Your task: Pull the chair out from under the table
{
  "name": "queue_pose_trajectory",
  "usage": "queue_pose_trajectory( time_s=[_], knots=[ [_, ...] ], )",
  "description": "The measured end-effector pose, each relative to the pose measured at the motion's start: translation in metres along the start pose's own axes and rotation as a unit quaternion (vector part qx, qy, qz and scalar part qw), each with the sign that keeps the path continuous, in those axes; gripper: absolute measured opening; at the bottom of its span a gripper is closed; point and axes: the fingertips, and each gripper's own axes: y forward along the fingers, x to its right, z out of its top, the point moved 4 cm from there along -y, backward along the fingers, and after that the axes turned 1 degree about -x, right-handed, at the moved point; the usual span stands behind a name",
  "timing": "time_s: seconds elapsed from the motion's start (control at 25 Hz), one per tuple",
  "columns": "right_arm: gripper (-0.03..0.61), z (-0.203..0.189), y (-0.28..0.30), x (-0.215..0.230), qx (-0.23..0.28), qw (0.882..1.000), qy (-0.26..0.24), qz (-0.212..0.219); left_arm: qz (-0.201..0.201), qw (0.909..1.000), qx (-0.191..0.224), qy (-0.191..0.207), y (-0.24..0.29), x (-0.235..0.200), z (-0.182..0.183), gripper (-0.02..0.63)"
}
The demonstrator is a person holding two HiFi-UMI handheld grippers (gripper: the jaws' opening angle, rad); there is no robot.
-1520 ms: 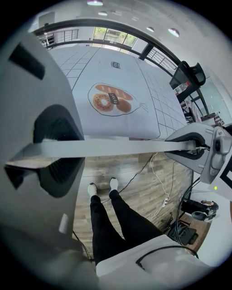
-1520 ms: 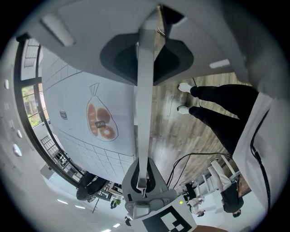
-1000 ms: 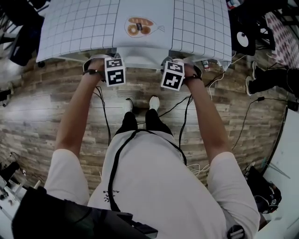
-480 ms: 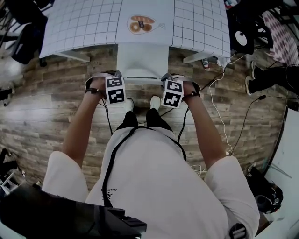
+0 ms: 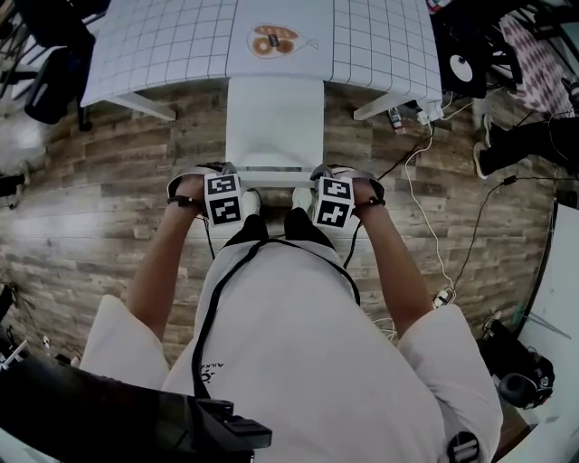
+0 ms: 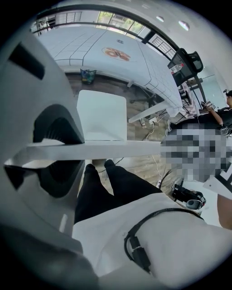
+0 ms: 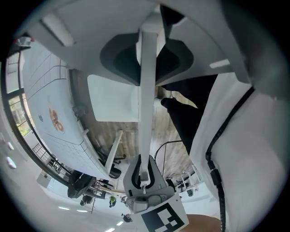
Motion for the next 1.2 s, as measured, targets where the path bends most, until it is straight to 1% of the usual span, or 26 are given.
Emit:
queue_pose_trajectory(
  time_s=[0.24,0.36,0.6,0.76,0.84,1.0,1.2],
  knots=[
    [0.086,0.004,0.002,-0.027,-0.002,1.000,0.003,0.014,-0.010,0.9999,0.001,0.001,0.001,0.025,-0.004,0.087],
    [0.087,0.006,0.002,-0.034,-0.006,1.000,0.007,0.013,-0.015,0.9999,0.004,0.003,0.001,0.032,-0.006,0.087],
    [0.089,0.006,0.005,-0.036,-0.002,1.000,0.022,0.017,-0.024,0.9995,0.018,0.009,0.001,0.032,-0.009,0.094],
    [0.095,0.006,0.006,-0.036,0.001,0.999,0.050,0.016,-0.020,0.9990,0.029,0.028,0.000,0.033,-0.012,0.095],
    [0.095,0.008,0.007,-0.035,-0.007,0.998,0.053,0.013,-0.018,0.9986,0.034,0.036,0.000,0.033,-0.014,0.095],
    [0.098,0.010,0.009,-0.035,-0.022,0.998,0.064,0.012,-0.026,0.9977,0.034,0.052,0.001,0.034,-0.015,0.103],
    [0.104,0.012,0.013,-0.035,-0.038,0.996,0.077,0.020,-0.028,0.9968,0.052,0.053,0.001,0.035,-0.019,0.101]
  ],
)
